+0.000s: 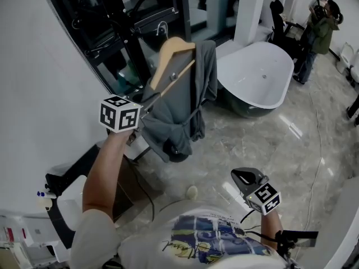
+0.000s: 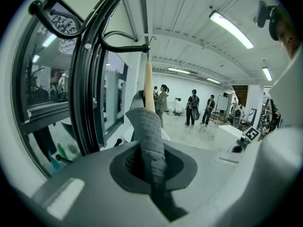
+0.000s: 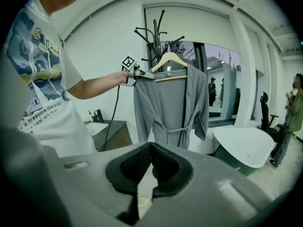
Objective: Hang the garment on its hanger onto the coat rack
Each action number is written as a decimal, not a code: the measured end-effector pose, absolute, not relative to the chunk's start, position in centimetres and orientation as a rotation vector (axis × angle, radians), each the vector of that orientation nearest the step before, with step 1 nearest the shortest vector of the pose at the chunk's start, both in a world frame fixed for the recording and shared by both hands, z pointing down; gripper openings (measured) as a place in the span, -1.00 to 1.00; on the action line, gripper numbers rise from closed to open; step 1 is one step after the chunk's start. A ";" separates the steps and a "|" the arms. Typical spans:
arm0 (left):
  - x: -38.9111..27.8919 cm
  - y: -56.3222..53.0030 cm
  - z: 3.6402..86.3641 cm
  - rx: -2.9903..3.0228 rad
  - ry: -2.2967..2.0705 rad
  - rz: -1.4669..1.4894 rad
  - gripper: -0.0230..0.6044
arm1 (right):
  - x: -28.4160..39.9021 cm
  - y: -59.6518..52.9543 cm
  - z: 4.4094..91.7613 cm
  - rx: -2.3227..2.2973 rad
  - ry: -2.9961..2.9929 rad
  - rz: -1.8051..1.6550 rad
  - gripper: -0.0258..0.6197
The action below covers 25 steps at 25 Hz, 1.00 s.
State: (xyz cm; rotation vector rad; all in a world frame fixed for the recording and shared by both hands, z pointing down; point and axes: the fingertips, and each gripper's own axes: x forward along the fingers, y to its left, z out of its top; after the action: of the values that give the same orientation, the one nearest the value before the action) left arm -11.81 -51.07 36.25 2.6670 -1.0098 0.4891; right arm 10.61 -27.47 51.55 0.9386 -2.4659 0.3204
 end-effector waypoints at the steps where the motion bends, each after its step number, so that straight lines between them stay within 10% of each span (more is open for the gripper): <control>1: -12.1 -51.5 36.5 2.664 -1.011 0.490 -0.91 | 10.5 -27.9 51.7 0.940 -2.463 0.326 -0.91; 25: -18.0 -55.1 40.5 2.623 -1.194 0.544 -0.88 | 7.6 -31.6 52.6 0.869 -2.439 0.355 -0.91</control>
State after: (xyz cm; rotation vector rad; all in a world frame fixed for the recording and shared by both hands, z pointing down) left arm -18.02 -55.06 40.52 2.6235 -1.1943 0.5437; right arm 7.58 -31.60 52.58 0.8692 -2.4392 0.3548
